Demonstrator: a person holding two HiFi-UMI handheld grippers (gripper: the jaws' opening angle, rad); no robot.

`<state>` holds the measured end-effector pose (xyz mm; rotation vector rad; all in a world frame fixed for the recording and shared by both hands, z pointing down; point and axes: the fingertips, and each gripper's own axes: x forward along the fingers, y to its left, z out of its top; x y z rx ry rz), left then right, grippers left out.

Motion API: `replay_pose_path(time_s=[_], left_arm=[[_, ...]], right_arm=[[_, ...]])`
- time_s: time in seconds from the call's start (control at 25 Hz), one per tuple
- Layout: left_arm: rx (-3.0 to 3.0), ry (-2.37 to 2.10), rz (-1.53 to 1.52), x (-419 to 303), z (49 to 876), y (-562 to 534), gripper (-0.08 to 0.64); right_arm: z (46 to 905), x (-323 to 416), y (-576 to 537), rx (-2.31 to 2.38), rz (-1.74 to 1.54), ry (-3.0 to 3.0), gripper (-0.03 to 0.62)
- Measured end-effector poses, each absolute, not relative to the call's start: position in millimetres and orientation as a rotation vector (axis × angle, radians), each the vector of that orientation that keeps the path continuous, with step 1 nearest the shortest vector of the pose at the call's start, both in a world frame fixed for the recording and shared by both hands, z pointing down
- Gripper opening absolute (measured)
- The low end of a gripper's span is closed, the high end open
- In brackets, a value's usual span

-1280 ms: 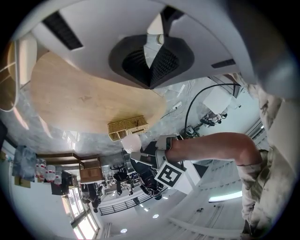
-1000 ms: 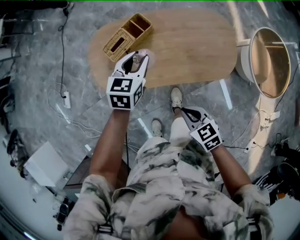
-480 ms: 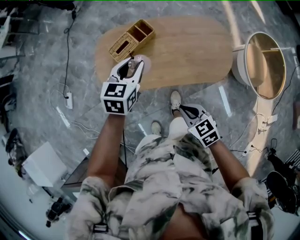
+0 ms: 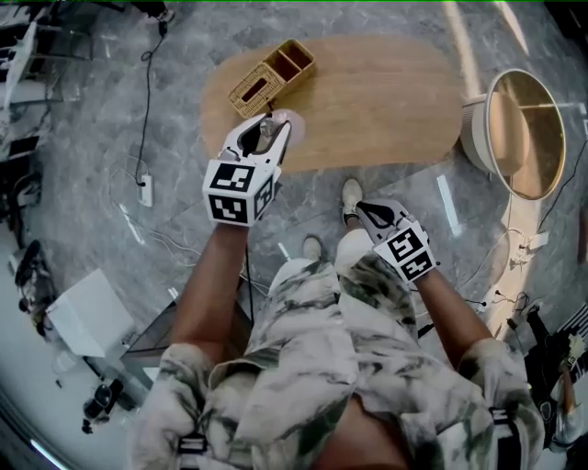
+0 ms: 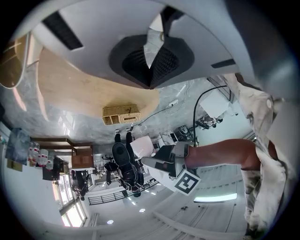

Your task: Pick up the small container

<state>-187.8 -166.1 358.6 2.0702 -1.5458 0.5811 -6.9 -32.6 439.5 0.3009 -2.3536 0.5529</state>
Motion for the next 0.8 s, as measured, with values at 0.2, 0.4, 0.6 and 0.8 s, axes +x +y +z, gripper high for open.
replay_pose_path(time_s=[0.2,0.4,0.6,0.8], left_arm=[[2.064,-1.539,0.577,-186.8,357.0,-159.9,0.147],[2.067,-1.531,0.58,-184.8,352.1,-157.4,0.147],[2.068,-1.528,0.585,-179.5,350.5,-156.1,0.147],[2.072,-1.524,0.587,-174.0,347.9,-156.2,0.147]], right_arm=[[434.8,-6.4,-32.4,0.303,0.545,-2.36,0.021],[427.9,-6.7,-32.0,0.299,0.528,-2.367,0.021],[425.3,-3.9,-33.3,0.312,0.53,-2.379,0.021],[422.9,-0.8,-36.2,0.317,0.514,-2.39,0.021]])
